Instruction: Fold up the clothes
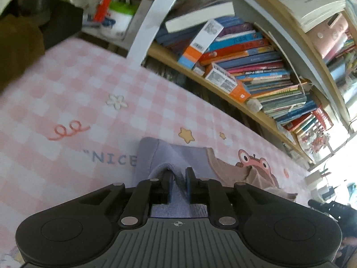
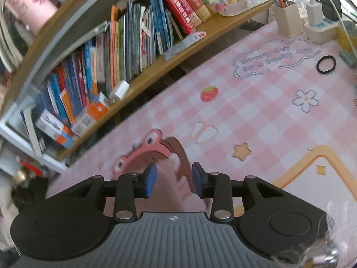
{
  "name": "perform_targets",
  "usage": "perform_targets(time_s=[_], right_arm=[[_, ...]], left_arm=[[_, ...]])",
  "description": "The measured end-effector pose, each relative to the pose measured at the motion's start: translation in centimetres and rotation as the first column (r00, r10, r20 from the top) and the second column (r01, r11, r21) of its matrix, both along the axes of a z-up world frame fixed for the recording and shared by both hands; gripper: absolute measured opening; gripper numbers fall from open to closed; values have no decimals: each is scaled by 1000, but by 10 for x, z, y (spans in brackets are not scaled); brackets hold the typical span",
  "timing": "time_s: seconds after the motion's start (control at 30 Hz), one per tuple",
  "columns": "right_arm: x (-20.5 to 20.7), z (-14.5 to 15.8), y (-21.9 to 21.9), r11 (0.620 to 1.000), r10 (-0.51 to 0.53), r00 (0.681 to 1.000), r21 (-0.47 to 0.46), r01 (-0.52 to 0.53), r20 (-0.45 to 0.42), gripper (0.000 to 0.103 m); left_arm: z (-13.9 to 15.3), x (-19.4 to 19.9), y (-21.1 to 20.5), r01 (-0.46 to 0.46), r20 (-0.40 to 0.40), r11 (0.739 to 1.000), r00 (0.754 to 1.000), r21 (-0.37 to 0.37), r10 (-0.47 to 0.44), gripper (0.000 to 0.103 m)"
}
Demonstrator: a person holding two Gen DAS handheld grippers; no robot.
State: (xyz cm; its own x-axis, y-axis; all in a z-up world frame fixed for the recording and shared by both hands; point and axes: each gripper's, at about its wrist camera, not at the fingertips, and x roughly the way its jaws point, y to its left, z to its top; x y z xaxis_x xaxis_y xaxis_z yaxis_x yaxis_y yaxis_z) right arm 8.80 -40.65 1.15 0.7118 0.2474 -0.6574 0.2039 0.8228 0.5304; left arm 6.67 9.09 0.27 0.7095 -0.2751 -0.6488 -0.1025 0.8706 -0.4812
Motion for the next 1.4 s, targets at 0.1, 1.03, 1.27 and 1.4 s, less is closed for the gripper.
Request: perform_targets(time_s=[0.1,1.03,1.27,1.4], right_arm=[[-3,-6,4,999,30,999,-19,-31,-12,34],[37,7,66,943,175,978,-306,-133,115,5],[61,-30,73,928,149,989,-343,-143,-10,22],[46,-16,68,922,145,989,-363,-133,5,28]], left_arm=[[8,-8,19,-73,49,995,996,-61,76,63],[-18,56,-36,116,77,911,984,395,-159,5],[-38,59,-42,143,13,888,986,437,-165,12],[-21,42,-30,92,74,912,989,399,-132,19]])
